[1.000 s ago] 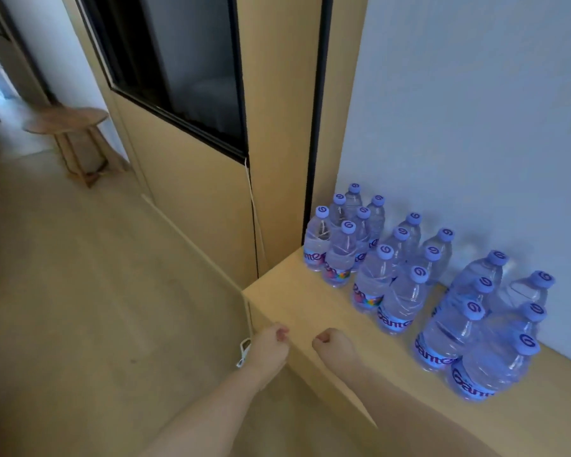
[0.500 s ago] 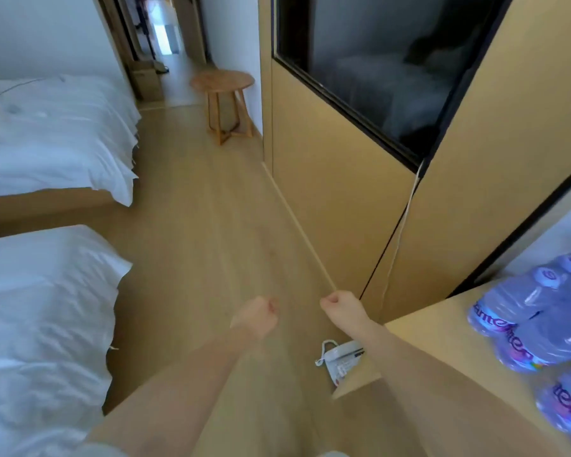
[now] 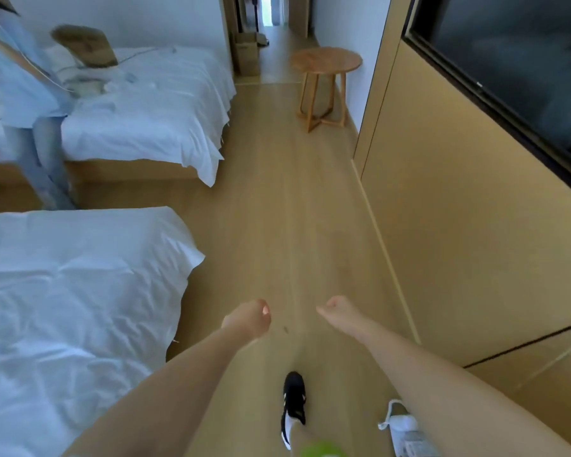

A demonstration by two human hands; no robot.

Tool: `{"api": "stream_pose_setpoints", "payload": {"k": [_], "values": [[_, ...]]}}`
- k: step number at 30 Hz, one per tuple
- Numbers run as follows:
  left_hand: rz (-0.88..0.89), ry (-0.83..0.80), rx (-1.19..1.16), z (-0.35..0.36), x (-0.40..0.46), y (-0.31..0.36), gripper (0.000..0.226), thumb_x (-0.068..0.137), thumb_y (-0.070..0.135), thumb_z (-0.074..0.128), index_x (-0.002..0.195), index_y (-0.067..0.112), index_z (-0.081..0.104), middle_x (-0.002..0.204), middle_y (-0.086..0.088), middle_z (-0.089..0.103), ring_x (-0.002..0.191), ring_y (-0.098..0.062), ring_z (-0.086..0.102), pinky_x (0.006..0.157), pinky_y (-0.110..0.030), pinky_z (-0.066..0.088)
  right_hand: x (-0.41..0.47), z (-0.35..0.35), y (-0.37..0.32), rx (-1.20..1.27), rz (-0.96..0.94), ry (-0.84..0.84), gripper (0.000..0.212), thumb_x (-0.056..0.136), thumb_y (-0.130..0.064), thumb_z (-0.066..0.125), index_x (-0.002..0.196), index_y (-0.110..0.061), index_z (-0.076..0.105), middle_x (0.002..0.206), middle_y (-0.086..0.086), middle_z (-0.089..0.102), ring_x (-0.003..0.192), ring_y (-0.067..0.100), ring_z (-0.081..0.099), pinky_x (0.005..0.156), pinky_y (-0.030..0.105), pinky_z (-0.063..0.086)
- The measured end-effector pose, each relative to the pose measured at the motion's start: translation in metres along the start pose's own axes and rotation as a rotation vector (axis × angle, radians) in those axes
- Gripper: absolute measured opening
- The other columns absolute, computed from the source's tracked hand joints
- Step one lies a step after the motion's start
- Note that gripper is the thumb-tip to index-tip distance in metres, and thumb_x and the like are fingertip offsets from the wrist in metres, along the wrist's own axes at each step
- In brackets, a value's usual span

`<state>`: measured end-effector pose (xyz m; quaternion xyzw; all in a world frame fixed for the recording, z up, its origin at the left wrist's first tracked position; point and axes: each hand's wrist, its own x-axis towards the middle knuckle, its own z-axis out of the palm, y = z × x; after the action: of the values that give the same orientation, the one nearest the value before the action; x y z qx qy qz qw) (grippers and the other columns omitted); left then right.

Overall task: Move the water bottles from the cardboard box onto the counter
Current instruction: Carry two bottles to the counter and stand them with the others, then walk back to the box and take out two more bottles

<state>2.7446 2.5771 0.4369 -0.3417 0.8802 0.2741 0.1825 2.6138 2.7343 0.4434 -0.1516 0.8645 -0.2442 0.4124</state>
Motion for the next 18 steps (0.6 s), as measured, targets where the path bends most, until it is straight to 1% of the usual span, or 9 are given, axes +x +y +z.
{"api": "stream_pose_setpoints", "payload": {"k": [2, 3, 5, 7, 10, 13, 15, 17, 18], "values": [[-0.019, 0.001, 0.032, -0.029, 0.037, -0.001, 0.034, 0.097, 0.022, 0.035, 0.123, 0.02, 0.057, 0.125, -0.001, 0.061, 0.112, -0.022, 0.059, 0.097, -0.036, 0.048, 0.043, -0.016, -0.032, -0.046, -0.034, -0.005, 0.026, 0.098, -0.03, 0.049, 0.087, -0.009, 0.059, 0.107, 0.016, 0.061, 0.115, 0.034, 0.056, 0.097, 0.037, 0.042], [-0.029, -0.001, 0.048, -0.045, 0.054, -0.001, 0.034, 0.097, 0.022, 0.035, 0.123, 0.02, 0.057, 0.125, -0.001, 0.061, 0.112, -0.022, 0.059, 0.097, -0.036, 0.048, 0.064, -0.025, -0.049, -0.078, -0.05, -0.014, 0.025, 0.098, -0.031, 0.05, 0.083, -0.012, 0.056, 0.107, 0.016, 0.061, 0.115, 0.032, 0.056, 0.096, 0.036, 0.042], [-0.031, 0.0, 0.09, -0.079, 0.091, 0.0, 0.035, 0.097, 0.021, 0.034, 0.124, 0.021, 0.056, 0.126, 0.0, 0.06, 0.111, -0.021, 0.059, 0.096, -0.035, 0.048, 0.102, -0.044, -0.084, -0.164, -0.091, -0.044, 0.024, 0.098, -0.033, 0.049, 0.098, -0.01, 0.057, 0.119, 0.016, 0.061, 0.116, 0.03, 0.055, 0.096, 0.034, 0.042], [-0.025, 0.016, 0.096, -0.111, 0.125, 0.0, 0.034, 0.097, 0.02, 0.035, 0.124, 0.021, 0.056, 0.125, 0.0, 0.061, 0.111, -0.02, 0.059, 0.094, -0.034, 0.049, 0.137, -0.062, -0.117, -0.255, -0.139, -0.053, 0.025, 0.098, -0.035, 0.048, 0.105, -0.012, 0.055, 0.119, 0.013, 0.06, 0.111, 0.027, 0.056, 0.095, 0.034, 0.043], [-0.034, 0.002, 0.081, -0.15, 0.165, -0.001, 0.033, 0.096, 0.02, 0.037, 0.123, 0.019, 0.057, 0.125, -0.002, 0.061, 0.112, -0.021, 0.059, 0.096, -0.036, 0.048, 0.176, -0.08, -0.16, -0.38, -0.206, -0.06, 0.019, 0.096, -0.035, 0.048, 0.097, -0.017, 0.049, 0.101, 0.007, 0.052, 0.093, 0.021, 0.049, 0.092, 0.036, 0.044], [-0.07, 0.023, 0.067, -0.19, 0.221, -0.005, 0.033, 0.096, 0.02, 0.037, 0.121, 0.018, 0.059, 0.124, -0.005, 0.062, 0.111, -0.025, 0.06, 0.097, -0.037, 0.048, 0.222, -0.097, -0.207, -0.429, -0.241, -0.07, 0.019, 0.095, -0.033, 0.048, 0.082, -0.019, 0.048, 0.094, 0.007, 0.053, 0.088, 0.021, 0.05, 0.086, 0.036, 0.046], [-0.07, 0.032, 0.073, -0.216, 0.261, -0.003, 0.034, 0.096, 0.019, 0.036, 0.121, 0.017, 0.059, 0.122, -0.006, 0.063, 0.11, -0.026, 0.06, 0.095, -0.037, 0.049, 0.257, -0.111, -0.234, -0.388, -0.248, -0.079, 0.025, 0.094, -0.032, 0.049, 0.072, -0.022, 0.041, 0.088, 0.004, 0.05, 0.084, 0.02, 0.048, 0.078, 0.036, 0.043], [-0.06, 0.027, 0.091, -0.238, 0.303, 0.0, 0.035, 0.096, 0.019, 0.035, 0.122, 0.017, 0.059, 0.12, -0.005, 0.063, 0.107, -0.026, 0.061, 0.091, -0.036, 0.05, 0.296, -0.124, -0.259, -0.368, -0.236, -0.091, 0.024, 0.094, -0.031, 0.049, 0.075, -0.021, 0.04, 0.084, 0.003, 0.046, 0.08, 0.019, 0.045, 0.074, 0.032, 0.036], [-0.053, 0.028, 0.1, -0.249, 0.327, 0.002, 0.035, 0.096, 0.019, 0.034, 0.122, 0.018, 0.058, 0.12, -0.004, 0.063, 0.106, -0.025, 0.061, 0.089, -0.034, 0.05, 0.316, -0.13, -0.272, -0.371, -0.221, -0.092, 0.02, 0.095, -0.032, 0.048, 0.079, -0.02, 0.043, 0.085, 0.003, 0.047, 0.081, 0.019, 0.047, 0.075, 0.032, 0.037]]}}
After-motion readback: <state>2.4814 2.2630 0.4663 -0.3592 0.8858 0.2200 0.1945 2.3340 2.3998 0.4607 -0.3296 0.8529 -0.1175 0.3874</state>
